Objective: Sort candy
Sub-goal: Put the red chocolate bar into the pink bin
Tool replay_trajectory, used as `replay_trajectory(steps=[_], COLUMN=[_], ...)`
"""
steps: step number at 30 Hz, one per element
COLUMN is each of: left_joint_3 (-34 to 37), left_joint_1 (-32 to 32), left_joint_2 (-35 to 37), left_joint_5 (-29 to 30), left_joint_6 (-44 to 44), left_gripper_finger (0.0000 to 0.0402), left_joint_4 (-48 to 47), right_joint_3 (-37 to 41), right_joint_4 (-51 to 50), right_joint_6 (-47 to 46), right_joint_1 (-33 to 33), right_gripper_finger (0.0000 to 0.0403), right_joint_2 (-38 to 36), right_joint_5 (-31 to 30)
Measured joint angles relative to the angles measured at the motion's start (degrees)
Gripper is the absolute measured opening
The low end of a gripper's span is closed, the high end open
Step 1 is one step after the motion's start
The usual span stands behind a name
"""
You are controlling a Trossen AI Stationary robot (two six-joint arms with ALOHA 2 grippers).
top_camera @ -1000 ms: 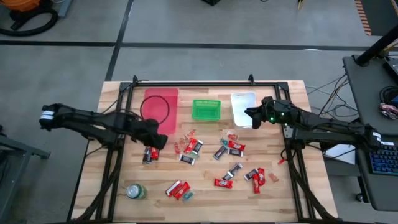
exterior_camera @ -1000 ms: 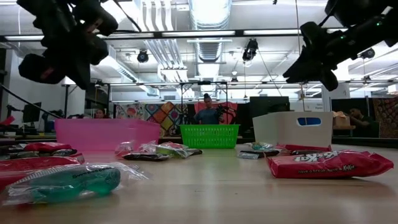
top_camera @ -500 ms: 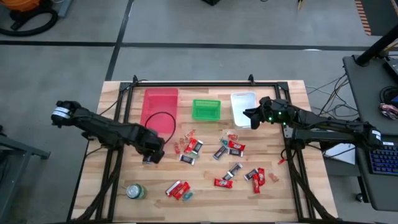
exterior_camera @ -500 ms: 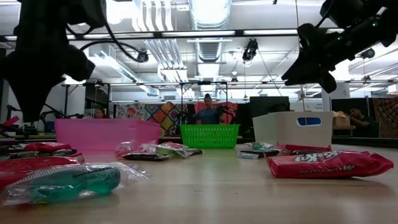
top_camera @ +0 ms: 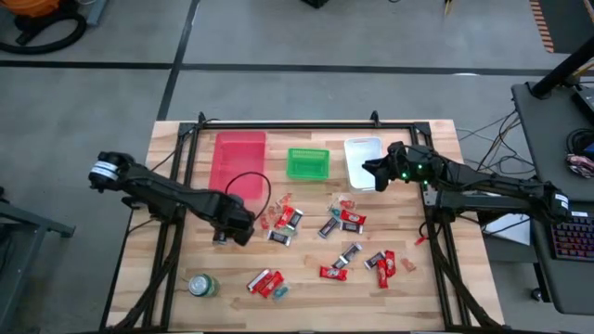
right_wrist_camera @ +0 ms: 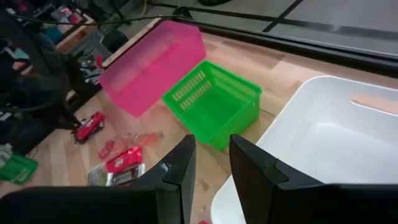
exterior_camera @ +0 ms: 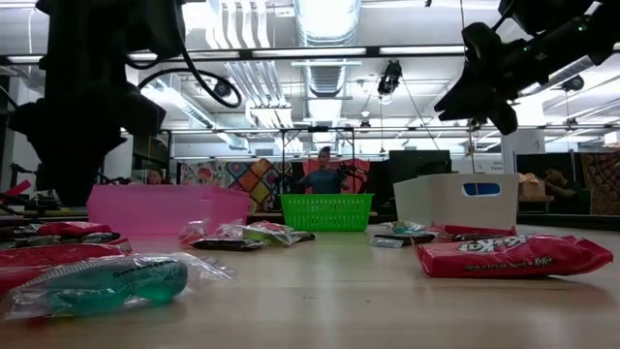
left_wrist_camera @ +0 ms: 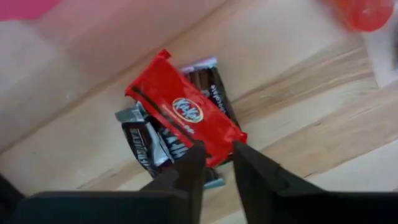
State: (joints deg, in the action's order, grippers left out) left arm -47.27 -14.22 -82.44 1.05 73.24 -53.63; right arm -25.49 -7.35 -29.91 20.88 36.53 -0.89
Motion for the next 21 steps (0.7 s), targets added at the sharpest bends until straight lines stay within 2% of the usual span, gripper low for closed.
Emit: replay_trajectory(steps=[5,10,16,21], left_joint_3=[0.0,0.0,0.0,0.0], left_joint_1=[0.0,0.0,0.0,-0.3], left_joint_2=[-3.0,-5.2,-7.0,-7.5], left_joint_5=[1.9,4.4,6.0,5.9], left_joint_6=[0.2,-0.4,-0.7,-0.3], left_gripper_finger=[0.0144,0.0185,0.0189,0.0163], left_joint_4=[-0.1,0.1,1.3,2.3], right_joint_3=[-0.4,-0.4,-0.4,-0.4], right_joint_4=[-0.5,-1.0,-1.1,-1.3], right_joint_6=[1.0,1.0,2.9,4.1], right_joint_1=[0.0,0.0,0.0,0.0], right_gripper_finger=[0.0091,0.0091,0.0091,0.0091], right_joint_2=[0.0,0.0,0.0,0.0], right_joint_5=[4.2,4.3,4.3,4.3])
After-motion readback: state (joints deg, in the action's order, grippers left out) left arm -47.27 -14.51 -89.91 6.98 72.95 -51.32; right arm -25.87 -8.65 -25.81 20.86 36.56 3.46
